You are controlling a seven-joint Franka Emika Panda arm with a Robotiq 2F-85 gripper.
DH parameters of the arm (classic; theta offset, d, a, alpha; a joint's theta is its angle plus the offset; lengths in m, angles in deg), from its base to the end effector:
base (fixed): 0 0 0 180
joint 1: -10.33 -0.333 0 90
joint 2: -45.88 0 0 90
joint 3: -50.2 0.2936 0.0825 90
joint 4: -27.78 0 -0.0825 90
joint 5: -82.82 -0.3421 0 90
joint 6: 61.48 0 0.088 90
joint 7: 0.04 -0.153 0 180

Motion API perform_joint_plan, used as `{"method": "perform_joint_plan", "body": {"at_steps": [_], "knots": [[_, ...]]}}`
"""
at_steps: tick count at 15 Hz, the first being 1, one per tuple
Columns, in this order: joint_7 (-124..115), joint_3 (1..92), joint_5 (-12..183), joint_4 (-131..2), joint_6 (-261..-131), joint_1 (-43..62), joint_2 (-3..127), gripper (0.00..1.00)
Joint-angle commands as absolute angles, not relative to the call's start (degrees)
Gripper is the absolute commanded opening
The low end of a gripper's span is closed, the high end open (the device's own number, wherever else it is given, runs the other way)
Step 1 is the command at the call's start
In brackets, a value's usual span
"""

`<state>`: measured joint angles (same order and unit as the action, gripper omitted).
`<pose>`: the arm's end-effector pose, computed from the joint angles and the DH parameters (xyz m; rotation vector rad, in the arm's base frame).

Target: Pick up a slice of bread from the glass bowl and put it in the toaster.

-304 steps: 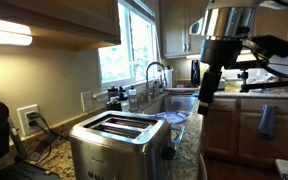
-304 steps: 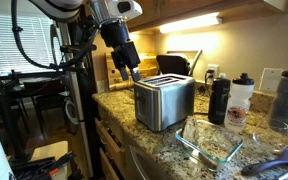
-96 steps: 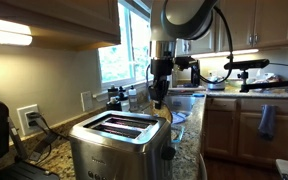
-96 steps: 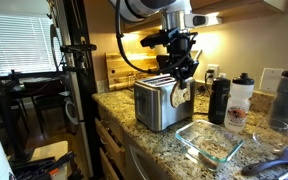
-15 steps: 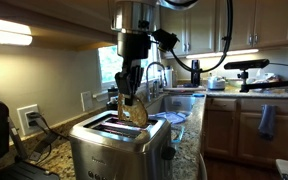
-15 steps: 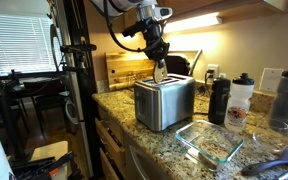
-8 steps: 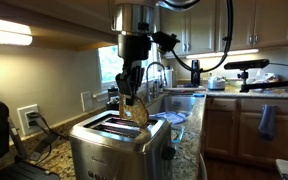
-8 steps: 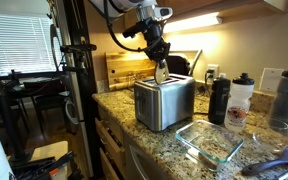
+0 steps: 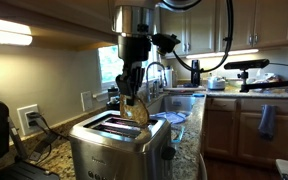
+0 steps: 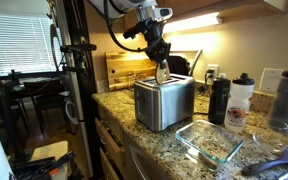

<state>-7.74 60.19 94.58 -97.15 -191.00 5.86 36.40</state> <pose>0.4876 0.1145 0.4369 2.9421 0.3411 0.4102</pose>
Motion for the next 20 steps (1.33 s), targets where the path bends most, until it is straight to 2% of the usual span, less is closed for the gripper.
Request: {"method": "perform_joint_plan", "body": {"at_steps": [1,17,18,19,20], "knots": [[-10.14,60.13,96.73,-96.35,-191.31,5.64,37.21,0.07],[-9.92,59.22,98.03,-95.84,-194.99,6.01,38.94,0.07],[-9.99,59.08,98.08,-95.81,-195.10,6.05,39.06,0.10],[-10.07,59.03,97.96,-95.82,-195.13,6.00,39.14,0.37],[-10.11,59.00,98.05,-95.86,-195.23,5.99,39.16,0.38]]}}
